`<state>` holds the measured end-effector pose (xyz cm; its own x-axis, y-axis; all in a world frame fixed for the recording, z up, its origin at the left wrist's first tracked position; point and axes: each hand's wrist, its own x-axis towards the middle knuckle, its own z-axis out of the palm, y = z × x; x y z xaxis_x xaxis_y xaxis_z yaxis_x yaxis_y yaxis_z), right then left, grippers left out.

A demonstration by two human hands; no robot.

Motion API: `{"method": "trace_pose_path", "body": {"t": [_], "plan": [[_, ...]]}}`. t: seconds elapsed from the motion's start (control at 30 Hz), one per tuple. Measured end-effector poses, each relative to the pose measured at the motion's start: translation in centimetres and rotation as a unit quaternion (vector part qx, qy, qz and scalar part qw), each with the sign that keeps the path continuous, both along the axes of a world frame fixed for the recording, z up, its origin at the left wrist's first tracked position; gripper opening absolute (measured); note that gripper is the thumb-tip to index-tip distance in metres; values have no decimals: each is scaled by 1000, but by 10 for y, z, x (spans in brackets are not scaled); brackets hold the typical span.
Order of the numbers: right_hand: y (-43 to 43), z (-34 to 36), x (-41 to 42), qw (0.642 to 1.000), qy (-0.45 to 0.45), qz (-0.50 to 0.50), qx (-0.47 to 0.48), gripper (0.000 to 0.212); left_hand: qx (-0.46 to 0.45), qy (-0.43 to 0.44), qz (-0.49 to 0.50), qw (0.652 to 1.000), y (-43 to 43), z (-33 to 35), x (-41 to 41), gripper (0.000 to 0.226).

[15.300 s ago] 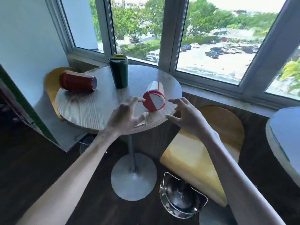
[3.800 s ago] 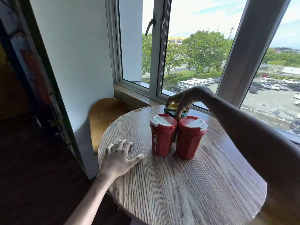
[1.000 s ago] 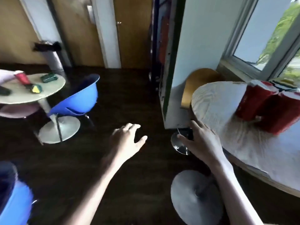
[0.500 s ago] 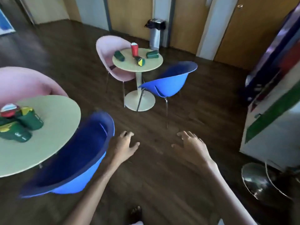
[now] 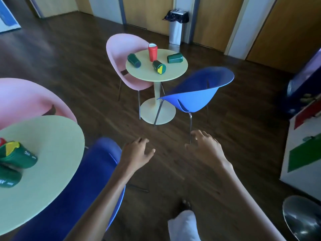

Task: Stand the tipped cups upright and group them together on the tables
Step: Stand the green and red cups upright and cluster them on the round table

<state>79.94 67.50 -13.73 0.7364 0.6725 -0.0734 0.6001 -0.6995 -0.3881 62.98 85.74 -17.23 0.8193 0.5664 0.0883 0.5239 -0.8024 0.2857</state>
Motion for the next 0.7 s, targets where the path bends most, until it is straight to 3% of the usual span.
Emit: {"method": "trace_pose_path", "body": {"t": [0.37, 0.7], "plan": [[129, -2, 198, 995, -25, 88, -33, 57, -13, 44, 72, 996, 107, 2, 184, 49], [277, -12, 312, 987, -23, 157, -22, 55, -20, 39, 116, 992, 229, -6, 276, 49]]}}
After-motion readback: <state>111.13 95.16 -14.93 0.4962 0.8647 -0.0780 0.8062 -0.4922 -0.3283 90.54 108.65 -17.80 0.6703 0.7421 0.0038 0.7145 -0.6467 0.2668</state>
